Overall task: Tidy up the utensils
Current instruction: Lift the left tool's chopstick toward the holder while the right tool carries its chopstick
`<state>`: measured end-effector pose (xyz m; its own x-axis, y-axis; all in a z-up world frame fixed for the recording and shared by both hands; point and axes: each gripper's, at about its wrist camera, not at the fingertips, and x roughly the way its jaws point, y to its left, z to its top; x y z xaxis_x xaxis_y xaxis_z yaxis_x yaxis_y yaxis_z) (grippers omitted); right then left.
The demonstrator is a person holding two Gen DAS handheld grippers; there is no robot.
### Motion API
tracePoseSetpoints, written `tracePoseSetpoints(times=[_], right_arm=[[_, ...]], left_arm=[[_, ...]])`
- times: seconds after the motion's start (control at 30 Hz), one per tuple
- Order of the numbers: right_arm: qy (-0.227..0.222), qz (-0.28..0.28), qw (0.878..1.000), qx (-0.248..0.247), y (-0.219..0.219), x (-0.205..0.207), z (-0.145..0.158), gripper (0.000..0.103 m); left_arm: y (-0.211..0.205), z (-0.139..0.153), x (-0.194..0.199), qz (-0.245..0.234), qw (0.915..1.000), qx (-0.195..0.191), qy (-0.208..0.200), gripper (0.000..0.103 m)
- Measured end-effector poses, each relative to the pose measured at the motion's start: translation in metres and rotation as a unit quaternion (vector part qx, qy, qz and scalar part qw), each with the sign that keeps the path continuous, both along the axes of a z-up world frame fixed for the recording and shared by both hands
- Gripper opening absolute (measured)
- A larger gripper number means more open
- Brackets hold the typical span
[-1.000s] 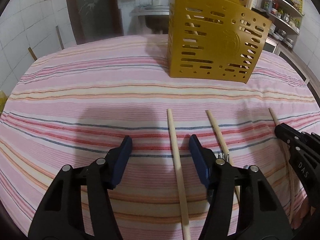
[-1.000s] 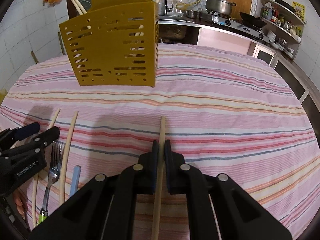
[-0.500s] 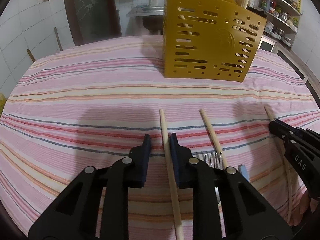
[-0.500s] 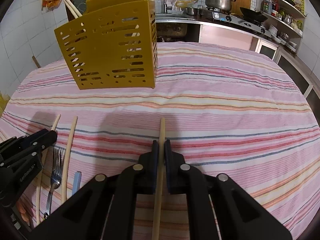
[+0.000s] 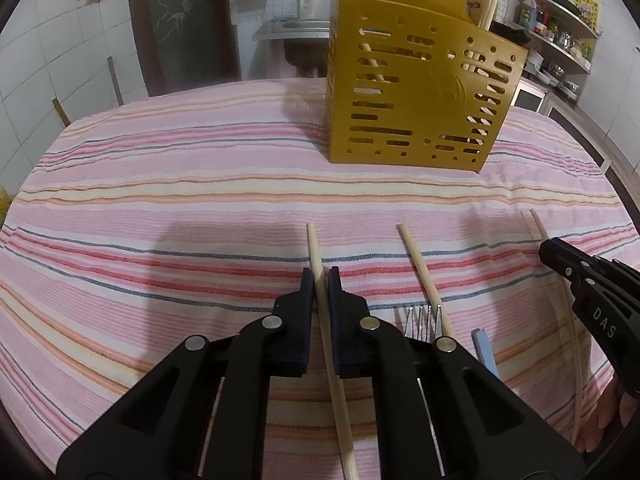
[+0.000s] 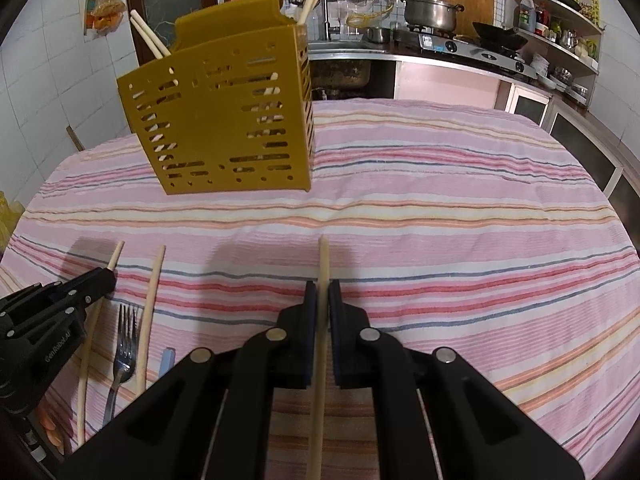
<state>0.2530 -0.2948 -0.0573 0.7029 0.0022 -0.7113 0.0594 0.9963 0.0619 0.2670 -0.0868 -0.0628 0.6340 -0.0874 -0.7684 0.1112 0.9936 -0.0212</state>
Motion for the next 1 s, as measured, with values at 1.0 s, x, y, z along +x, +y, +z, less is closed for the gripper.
tracePoseSetpoints(times=[1.0], right_arm=[[-0.218, -0.019, 0.976, -0.012, 0.006, -0.066, 0.083, 0.006]], left_arm=[[0.021, 0.103, -0.064, -0.002, 0.9776, -0.031, -0.208, 0.005]])
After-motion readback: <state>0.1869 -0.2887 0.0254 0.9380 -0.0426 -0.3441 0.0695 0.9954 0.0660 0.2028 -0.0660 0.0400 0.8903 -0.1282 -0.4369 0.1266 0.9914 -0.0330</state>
